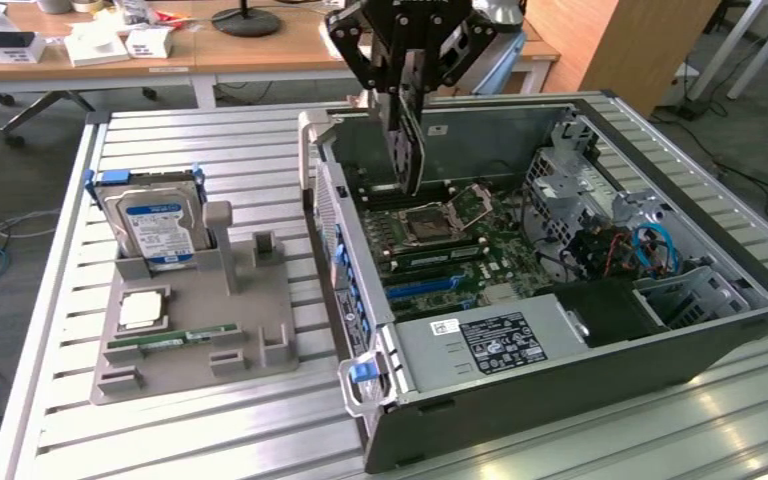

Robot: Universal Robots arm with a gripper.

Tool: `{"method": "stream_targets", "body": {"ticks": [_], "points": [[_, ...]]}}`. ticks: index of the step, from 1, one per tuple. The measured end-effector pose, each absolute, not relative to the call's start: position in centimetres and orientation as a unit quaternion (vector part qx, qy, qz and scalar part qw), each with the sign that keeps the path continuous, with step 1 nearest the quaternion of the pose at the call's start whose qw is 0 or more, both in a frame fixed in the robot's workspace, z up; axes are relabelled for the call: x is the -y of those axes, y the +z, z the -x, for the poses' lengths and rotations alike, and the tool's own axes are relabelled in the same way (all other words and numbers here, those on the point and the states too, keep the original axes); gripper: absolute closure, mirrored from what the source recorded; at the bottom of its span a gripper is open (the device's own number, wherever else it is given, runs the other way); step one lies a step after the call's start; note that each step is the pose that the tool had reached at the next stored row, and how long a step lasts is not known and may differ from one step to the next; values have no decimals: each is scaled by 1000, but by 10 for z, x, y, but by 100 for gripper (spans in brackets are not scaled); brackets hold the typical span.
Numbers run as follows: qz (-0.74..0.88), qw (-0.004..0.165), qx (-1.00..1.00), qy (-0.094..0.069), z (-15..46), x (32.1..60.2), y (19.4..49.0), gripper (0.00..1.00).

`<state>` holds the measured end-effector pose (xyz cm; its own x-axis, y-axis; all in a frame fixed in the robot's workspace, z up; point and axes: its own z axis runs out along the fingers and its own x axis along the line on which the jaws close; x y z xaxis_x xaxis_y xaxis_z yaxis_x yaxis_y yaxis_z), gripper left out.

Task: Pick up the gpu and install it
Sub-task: 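Pick up the gpu and move the gpu toward the slot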

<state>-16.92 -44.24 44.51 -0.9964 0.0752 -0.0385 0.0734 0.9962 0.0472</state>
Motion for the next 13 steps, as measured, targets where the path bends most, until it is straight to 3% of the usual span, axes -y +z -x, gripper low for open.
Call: {"method": "stream_targets", "body": {"ticks": [13], "points": [[-37,19,-999,23,137,442,445,74]]}}
